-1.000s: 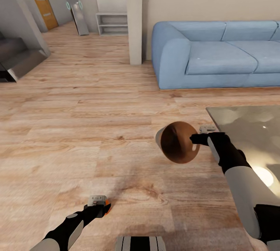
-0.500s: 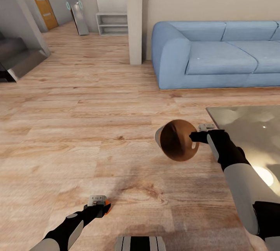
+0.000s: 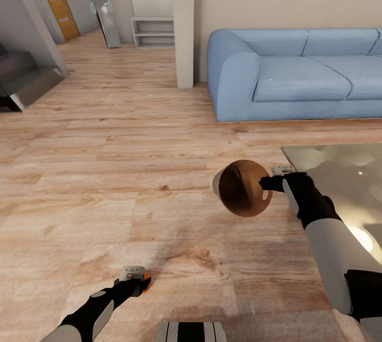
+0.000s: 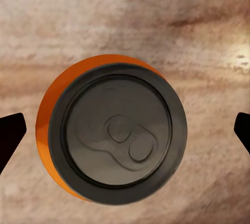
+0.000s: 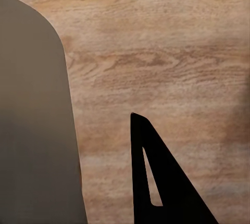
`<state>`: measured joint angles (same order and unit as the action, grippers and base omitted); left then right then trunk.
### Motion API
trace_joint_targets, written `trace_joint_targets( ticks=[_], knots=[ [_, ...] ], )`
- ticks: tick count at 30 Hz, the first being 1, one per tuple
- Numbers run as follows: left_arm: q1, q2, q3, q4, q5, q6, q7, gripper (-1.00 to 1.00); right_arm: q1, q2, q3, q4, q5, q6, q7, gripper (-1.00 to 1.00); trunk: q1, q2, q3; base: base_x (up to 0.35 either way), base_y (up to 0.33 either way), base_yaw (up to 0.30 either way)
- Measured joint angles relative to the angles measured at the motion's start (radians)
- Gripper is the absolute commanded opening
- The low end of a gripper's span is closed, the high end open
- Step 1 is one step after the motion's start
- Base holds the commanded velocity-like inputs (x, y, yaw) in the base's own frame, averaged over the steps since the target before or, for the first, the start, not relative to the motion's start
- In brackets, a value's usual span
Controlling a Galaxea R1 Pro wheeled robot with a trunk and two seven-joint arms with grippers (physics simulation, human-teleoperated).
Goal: Put the three can of soda from the living room inside the tash can in the kitchen.
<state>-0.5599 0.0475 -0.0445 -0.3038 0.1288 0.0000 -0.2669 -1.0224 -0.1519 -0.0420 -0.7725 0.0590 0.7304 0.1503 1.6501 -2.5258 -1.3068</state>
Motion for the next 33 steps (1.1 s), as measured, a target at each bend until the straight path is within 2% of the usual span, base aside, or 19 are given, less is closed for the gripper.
trace_joint_targets(
  ticks=[1, 2, 17, 33],
  knots=[
    [0.0, 0.0, 0.0, 0.0, 0.0, 0.0, 0.0, 1.0, 0.0, 0.0, 0.0, 0.0, 0.001, 0.0, 0.0, -1.0, 0.0, 0.0, 0.0, 0.0, 0.0, 0.0],
    [0.0, 0.0, 0.0, 0.0, 0.0, 0.0, 0.0, -1.0, -0.001, 0.001, 0.0, 0.0, 0.002, 0.0, 0.0, -1.0, 0.0, 0.0, 0.0, 0.0, 0.0, 0.0],
    [0.0, 0.0, 0.0, 0.0, 0.002, 0.0, 0.0, -1.0, -0.002, 0.001, 0.002, 0.0, 0.005, 0.001, 0.0, -1.0, 0.0, 0.0, 0.0, 0.0, 0.0, 0.0],
    [0.0, 0.0, 0.0, 0.0, 0.001, 0.002, -0.001, -1.0, -0.001, 0.002, 0.002, 0.001, 0.003, 0.001, 0.0, -1.0, -0.007, 0.004, 0.062, 0.0, 0.0, 0.0]
  ],
)
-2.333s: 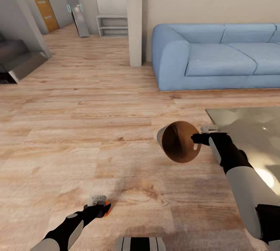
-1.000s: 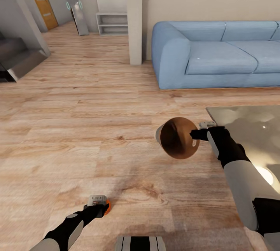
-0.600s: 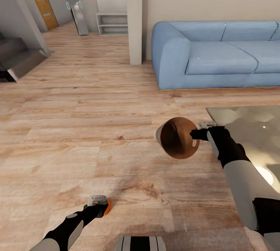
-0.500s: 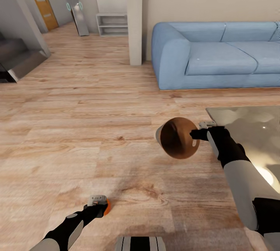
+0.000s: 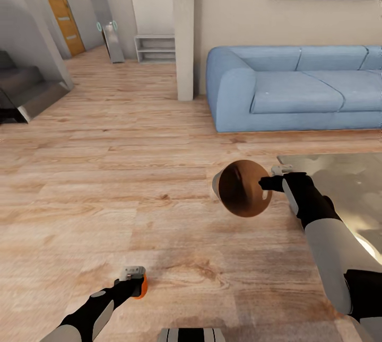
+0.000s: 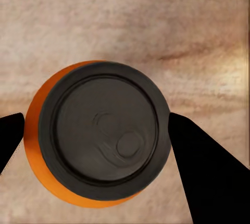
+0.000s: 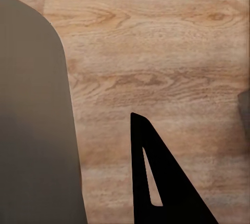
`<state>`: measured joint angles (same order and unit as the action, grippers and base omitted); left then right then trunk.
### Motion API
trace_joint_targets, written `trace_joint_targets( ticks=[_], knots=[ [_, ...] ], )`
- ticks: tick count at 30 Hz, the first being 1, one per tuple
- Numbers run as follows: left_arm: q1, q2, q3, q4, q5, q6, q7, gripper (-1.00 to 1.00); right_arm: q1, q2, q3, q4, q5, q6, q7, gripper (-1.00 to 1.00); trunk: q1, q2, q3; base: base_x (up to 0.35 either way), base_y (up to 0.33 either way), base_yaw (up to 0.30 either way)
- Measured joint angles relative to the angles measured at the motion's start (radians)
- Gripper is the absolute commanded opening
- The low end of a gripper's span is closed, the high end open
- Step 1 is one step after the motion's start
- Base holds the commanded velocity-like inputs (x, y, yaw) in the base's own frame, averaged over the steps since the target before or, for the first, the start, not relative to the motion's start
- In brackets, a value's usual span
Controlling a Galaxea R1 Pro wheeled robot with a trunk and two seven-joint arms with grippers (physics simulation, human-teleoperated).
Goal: Put the three can of soda from the living room inside the tash can in the kitchen.
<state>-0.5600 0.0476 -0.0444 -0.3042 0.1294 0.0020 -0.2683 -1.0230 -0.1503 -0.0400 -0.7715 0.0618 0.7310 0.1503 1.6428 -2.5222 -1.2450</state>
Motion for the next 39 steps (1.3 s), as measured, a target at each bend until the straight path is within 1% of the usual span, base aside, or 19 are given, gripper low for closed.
trace_joint_targets(
  ticks=[5, 11, 18, 22, 24, 28, 30, 34, 35, 37, 39],
  knots=[
    [0.0, 0.0, 0.0, 0.0, 0.0, 0.0, 0.0, -1.0, 0.003, 0.009, -0.001, 0.002, -0.003, -0.001, 0.0, -1.0, -0.002, 0.001, 0.019, 0.0, 0.0, 0.0],
    [0.0, 0.0, 0.0, -0.002, 0.0, 0.0, 0.0, -1.0, 0.007, 0.013, -0.002, 0.003, -0.003, -0.002, -0.001, -1.0, -0.005, 0.003, 0.043, 0.0, 0.0, 0.0],
    [0.0, 0.0, 0.0, -0.012, 0.0, -0.001, -0.003, -1.0, 0.011, 0.023, -0.003, 0.022, -0.008, -0.003, -0.001, -1.0, -0.008, 0.004, 0.07, 0.0, 0.0, 0.0],
    [0.0, 0.001, 0.0, -0.021, 0.0, -0.002, -0.005, -1.0, 0.025, 0.03, -0.002, 0.028, -0.007, -0.003, 0.001, -1.0, -0.01, 0.005, 0.085, 0.0, 0.0, 0.0],
    [0.001, 0.001, 0.001, -0.052, 0.001, -0.003, -0.007, -1.0, 0.043, 0.038, -0.001, 0.034, -0.003, -0.003, 0.001, -1.0, -0.011, 0.006, 0.093, 0.0, 0.0, 0.0],
    [0.003, 0.001, 0.002, -0.095, 0.001, -0.002, -0.008, -1.0, 0.06, 0.054, -0.001, 0.039, -0.012, -0.002, 0.002, -1.0, -0.013, 0.007, 0.108, 0.0, 0.0, 0.0],
    [0.004, 0.001, 0.002, -0.116, 0.001, -0.001, -0.008, -1.0, 0.067, 0.058, -0.002, 0.047, -0.006, -0.003, 0.002, -1.0, -0.013, 0.007, 0.116, 0.0, 0.0, 0.0],
    [0.005, 0.002, 0.003, -0.157, 0.001, 0.005, -0.008, -1.0, 0.074, 0.064, -0.002, 0.075, -0.007, -0.005, 0.001, -1.0, -0.015, 0.008, 0.131, 0.0, 0.0, 0.0],
    [0.005, 0.003, 0.003, -0.177, 0.001, 0.009, -0.008, -1.0, 0.075, 0.065, -0.001, 0.094, -0.007, -0.007, 0.0, -1.0, -0.016, 0.008, 0.135, 0.0, 0.0, 0.0],
    [0.006, 0.005, 0.003, -0.194, 0.001, 0.013, -0.008, -1.0, 0.077, 0.066, 0.0, 0.109, 0.002, -0.01, 0.0, -1.0, -0.017, 0.009, 0.143, 0.0, 0.0, 0.0],
    [0.006, 0.007, 0.004, -0.208, 0.001, 0.015, -0.008, -1.0, 0.077, 0.066, -0.001, 0.118, -0.003, -0.011, -0.001, -1.0, -0.018, 0.009, 0.151, 0.0, 0.0, 0.0]
  ],
)
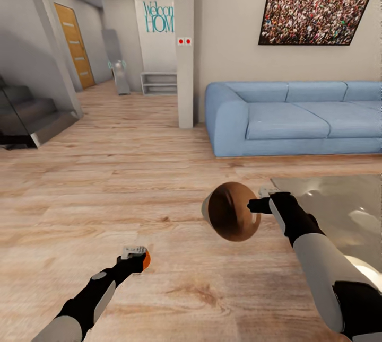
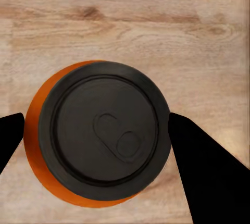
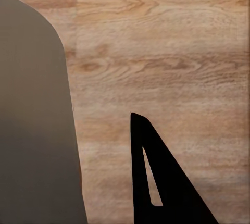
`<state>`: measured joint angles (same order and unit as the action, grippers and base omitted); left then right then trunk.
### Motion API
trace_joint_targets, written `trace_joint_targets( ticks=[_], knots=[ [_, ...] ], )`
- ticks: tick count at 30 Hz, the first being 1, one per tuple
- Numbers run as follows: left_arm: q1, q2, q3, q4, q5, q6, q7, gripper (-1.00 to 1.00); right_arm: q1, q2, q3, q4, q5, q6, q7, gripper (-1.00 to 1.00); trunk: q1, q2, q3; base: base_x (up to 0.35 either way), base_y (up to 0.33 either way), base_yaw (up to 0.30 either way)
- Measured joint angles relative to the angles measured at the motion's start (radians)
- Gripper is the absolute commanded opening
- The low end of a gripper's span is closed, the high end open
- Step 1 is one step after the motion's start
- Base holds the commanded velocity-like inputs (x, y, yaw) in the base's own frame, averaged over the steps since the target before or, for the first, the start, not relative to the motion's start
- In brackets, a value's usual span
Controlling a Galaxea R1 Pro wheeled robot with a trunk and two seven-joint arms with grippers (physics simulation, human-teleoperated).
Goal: Put the three can of soda from the living room inside the tash can in the kitchen.
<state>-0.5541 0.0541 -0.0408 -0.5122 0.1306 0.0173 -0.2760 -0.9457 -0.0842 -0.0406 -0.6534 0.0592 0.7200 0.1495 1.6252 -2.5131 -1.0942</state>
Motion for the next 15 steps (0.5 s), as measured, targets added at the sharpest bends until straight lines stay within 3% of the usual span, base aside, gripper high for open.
trace_joint_targets(
  ticks=[7, 12, 15],
  knots=[
    [0.001, 0.004, 0.0, -0.073, 0.001, 0.043, -0.004, -1.0, 0.001, -0.002, -0.003, 0.015, 0.001, 0.002, 0.0, -1.0, -0.003, 0.002, 0.027, 0.0, 0.0, 0.0],
    [0.031, 0.006, 0.001, -0.194, 0.001, 0.114, -0.005, -1.0, 0.001, -0.003, -0.003, 0.036, 0.001, 0.006, 0.0, -1.0, -0.005, 0.003, 0.046, 0.0, 0.0, 0.0],
    [0.078, 0.007, 0.001, -0.311, 0.001, 0.177, -0.006, -1.0, 0.001, -0.004, -0.003, 0.051, 0.004, 0.008, 0.002, -1.0, -0.007, 0.003, 0.058, 0.0, 0.0, 0.0]
  ],
)
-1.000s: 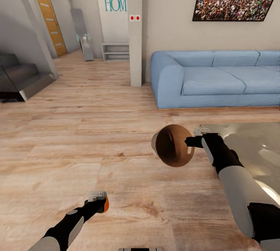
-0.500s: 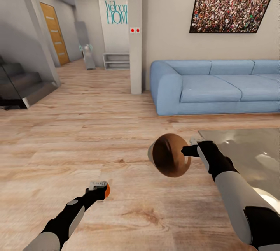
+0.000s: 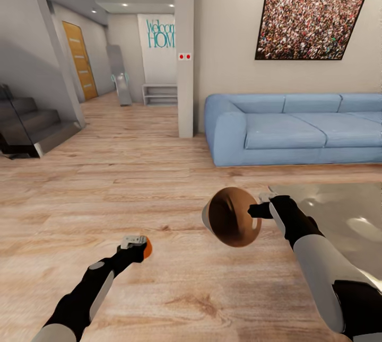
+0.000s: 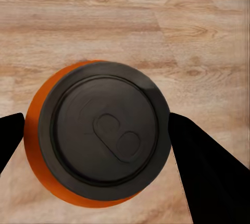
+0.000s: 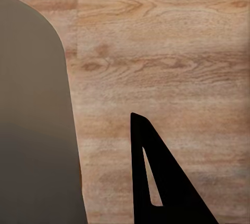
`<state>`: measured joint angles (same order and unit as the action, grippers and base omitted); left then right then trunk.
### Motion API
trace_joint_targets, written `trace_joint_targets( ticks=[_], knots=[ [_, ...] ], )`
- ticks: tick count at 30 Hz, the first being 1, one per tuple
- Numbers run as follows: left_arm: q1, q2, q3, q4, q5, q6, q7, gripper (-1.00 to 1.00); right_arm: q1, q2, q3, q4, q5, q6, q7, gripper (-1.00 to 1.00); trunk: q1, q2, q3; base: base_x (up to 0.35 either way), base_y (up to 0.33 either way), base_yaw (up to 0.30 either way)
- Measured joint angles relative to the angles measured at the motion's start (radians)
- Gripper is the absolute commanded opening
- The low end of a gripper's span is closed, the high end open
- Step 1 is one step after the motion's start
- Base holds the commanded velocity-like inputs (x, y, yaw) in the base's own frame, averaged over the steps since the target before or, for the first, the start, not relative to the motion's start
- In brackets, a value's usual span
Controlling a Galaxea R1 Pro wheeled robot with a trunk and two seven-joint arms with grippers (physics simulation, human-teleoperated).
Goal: Put the three can of soda from the living room inside the tash can in the kitchen.
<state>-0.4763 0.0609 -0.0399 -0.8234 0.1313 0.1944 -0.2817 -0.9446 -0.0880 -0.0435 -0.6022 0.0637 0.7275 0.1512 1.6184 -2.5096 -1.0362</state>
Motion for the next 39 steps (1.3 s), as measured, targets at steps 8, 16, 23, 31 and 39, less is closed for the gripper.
trace_joint_targets(
  ticks=[8, 16, 23, 31, 39],
  knots=[
    [0.103, 0.0, 0.0, -0.261, 0.0, 0.148, -0.002, -1.0, 0.0, 0.0, 0.004, 0.035, -0.002, 0.004, 0.002, -1.0, -0.004, 0.002, 0.031, 0.0, 0.0, 0.0],
    [0.133, 0.0, -0.002, -0.412, 0.0, 0.258, -0.036, -1.0, 0.0, 0.001, 0.042, 0.089, -0.003, 0.005, 0.003, -1.0, -0.007, 0.004, 0.062, 0.0, 0.0, 0.0],
    [0.196, 0.0, -0.003, -0.617, -0.003, 0.371, -0.06, -1.0, 0.0, 0.005, 0.125, 0.148, -0.001, 0.029, 0.005, -1.0, -0.01, 0.005, 0.089, 0.0, 0.0, 0.0],
    [0.207, 0.0, -0.011, -0.667, -0.001, 0.41, -0.069, -1.0, 0.0, 0.012, 0.135, 0.161, -0.01, 0.034, 0.004, -1.0, -0.014, 0.007, 0.12, 0.0, 0.0, 0.0],
    [0.208, 0.0, -0.013, -0.701, 0.0, 0.475, -0.103, -1.0, 0.0, 0.02, 0.138, 0.171, -0.005, 0.034, 0.002, -1.0, -0.018, 0.009, 0.151, 0.0, 0.0, 0.0]
  ],
)
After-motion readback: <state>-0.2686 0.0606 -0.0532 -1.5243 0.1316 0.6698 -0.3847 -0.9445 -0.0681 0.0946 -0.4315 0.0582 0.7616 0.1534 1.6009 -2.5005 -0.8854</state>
